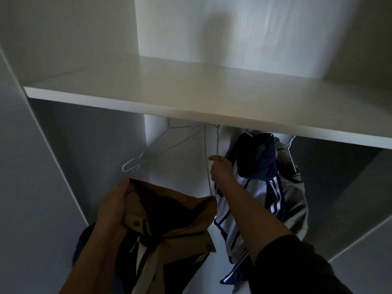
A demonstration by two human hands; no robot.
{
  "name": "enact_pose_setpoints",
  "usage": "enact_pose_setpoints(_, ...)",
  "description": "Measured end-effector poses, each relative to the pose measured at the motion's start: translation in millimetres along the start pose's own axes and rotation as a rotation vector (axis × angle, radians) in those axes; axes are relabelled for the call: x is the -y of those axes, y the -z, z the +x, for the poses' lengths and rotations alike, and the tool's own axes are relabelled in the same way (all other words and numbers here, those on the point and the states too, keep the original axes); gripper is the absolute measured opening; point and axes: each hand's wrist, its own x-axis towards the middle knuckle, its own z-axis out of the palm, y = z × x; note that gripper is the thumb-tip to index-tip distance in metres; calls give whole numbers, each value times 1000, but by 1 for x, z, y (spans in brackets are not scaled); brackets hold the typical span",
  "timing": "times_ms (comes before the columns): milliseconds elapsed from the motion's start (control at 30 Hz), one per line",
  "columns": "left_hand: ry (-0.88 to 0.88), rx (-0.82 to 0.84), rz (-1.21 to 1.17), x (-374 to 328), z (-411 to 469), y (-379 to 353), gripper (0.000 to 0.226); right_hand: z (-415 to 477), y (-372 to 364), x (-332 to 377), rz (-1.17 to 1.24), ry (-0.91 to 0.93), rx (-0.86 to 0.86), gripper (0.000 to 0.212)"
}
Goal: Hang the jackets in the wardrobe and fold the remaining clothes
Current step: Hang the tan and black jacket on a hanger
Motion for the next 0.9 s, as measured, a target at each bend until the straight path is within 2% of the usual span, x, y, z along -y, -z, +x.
enact_pose_setpoints(100,-18,17,3,4,-5,-4,13,-10,18,0,27,30,1,30)
enact_pose_setpoints(333,27,116,38,2,-25,-2,15,-46,58,18,87,100,-62,28)
enact_pose_setpoints(500,65,216,116,-7,-44,14,23,-97,74,-8,-14,65,-127,31)
enact_pose_setpoints(600,106,261,179,-10,-54,29,27,-138,84,-30,45,68,-149,32)
enact_pose_setpoints(767,93,340,245,-17,-72,48,21,-211,96,-90,15,204,-206,42)
enact_pose_setpoints(833,88,391,283,-18,-82,49,22,-224,104,-86,25,210,-241,39)
enact_pose_setpoints(900,98,435,319,-18,-92,47,24,-232,111,-75,10,182,-329,45)
